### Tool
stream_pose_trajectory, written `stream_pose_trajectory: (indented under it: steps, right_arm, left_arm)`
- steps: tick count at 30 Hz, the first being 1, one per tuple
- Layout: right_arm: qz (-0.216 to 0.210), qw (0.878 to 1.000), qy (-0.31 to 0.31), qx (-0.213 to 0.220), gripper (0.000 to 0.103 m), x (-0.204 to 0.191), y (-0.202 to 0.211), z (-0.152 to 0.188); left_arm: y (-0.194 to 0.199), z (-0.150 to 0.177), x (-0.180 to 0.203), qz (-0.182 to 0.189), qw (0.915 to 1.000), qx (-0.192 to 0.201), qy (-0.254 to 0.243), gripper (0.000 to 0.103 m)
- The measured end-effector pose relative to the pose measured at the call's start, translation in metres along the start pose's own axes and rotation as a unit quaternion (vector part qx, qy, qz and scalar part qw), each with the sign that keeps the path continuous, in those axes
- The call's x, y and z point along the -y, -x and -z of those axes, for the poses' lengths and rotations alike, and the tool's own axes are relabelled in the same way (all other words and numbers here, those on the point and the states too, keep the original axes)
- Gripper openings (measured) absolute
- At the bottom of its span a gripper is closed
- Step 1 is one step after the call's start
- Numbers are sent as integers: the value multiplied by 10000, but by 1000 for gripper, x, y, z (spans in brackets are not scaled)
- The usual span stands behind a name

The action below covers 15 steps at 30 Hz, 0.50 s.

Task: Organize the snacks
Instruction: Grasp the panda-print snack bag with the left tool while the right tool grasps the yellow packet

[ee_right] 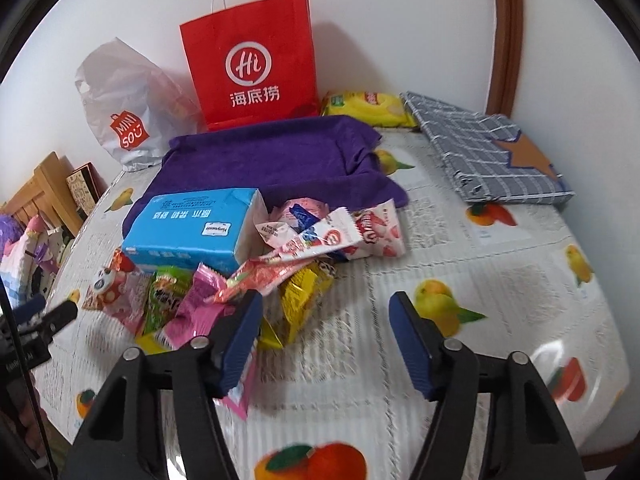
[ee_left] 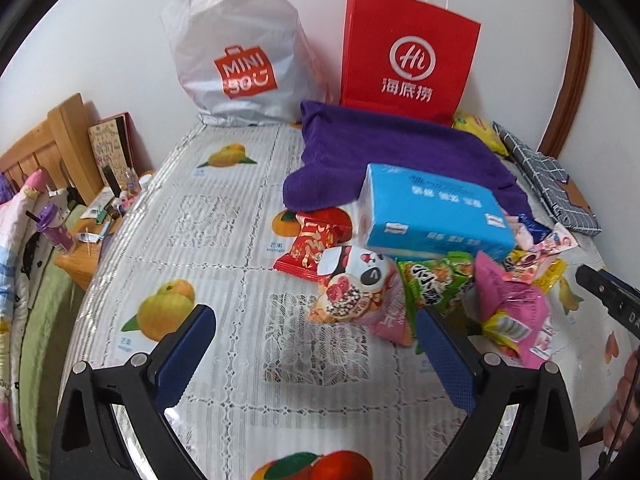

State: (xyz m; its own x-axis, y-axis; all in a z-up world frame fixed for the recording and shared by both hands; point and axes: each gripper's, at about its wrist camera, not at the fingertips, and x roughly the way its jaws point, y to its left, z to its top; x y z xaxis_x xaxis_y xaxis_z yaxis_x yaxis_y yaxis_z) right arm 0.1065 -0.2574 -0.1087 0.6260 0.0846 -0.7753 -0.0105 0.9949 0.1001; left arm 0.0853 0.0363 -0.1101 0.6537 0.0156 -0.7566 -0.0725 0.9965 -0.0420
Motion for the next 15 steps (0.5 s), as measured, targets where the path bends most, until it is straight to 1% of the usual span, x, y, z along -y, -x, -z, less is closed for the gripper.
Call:
stream_pose_trajectory:
  steps: [7, 15]
  right_arm:
    - [-6, 9993, 172, -339, 55, -6, -39, -1]
    - [-119, 9978, 208, -624, 53, -9, -72, 2]
  left_arm:
    - [-17, -7, -10, 101, 9999, -50, 83, 101]
    - [-31, -13, -17, 165, 9996, -198, 88, 101]
